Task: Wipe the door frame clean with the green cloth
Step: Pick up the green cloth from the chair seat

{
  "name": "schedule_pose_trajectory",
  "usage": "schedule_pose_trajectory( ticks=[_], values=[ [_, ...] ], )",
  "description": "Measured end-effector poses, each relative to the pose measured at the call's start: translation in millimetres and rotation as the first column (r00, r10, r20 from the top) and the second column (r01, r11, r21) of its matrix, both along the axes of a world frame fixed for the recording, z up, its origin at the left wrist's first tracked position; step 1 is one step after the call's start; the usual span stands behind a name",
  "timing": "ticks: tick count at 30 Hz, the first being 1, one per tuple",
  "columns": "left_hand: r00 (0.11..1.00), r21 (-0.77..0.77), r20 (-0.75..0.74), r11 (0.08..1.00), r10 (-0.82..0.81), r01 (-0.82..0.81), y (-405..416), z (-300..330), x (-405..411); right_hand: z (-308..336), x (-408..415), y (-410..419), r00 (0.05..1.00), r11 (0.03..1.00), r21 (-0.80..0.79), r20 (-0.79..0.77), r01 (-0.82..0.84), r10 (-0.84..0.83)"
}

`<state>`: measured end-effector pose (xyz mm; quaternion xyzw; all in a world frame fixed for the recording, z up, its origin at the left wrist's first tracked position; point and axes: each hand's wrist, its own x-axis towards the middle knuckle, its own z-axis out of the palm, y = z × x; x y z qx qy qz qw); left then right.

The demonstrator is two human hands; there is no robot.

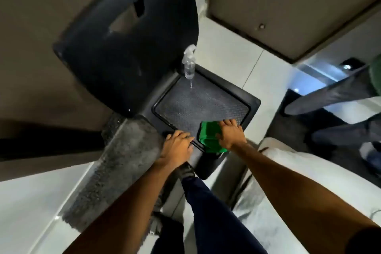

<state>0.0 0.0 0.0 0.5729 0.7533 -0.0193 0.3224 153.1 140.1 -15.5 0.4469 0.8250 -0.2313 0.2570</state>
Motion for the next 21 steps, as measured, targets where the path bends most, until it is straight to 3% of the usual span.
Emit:
schedule_pose_trajectory(
  ticks=[6,8,13,17,21],
  values=[
    [0.992,-0.084,-0.027,0.989,-0.121,0.119,22.2,-56.9,5.1,-42.4,1.8,19.2,0.999,1.000,0.008,0.053,-0.001,0.001],
    [0.997,-0.046,-0.013,0.996,-0.079,0.078,31.9,-64.7,7.8,-49.1,2.4,21.3,0.998,1.000,0.020,0.062,-0.008,0.006],
    [0.985,-0.141,0.133,0.986,0.111,-0.092,43.7,-66.9,23.2,-49.1,-3.0,20.1,0.997,1.000,-0.006,0.071,0.005,-0.004],
    [0.987,-0.095,0.067,0.985,0.148,-0.142,40.0,-58.9,27.5,-36.2,-2.3,14.6,0.994,0.994,-0.067,-0.065,-0.087,0.083],
    [0.971,-0.085,0.153,0.981,0.184,-0.172,22.9,-49.3,21.1,-16.9,-1.1,0.7,0.968,0.982,-0.110,-0.216,-0.151,0.125]
  ],
)
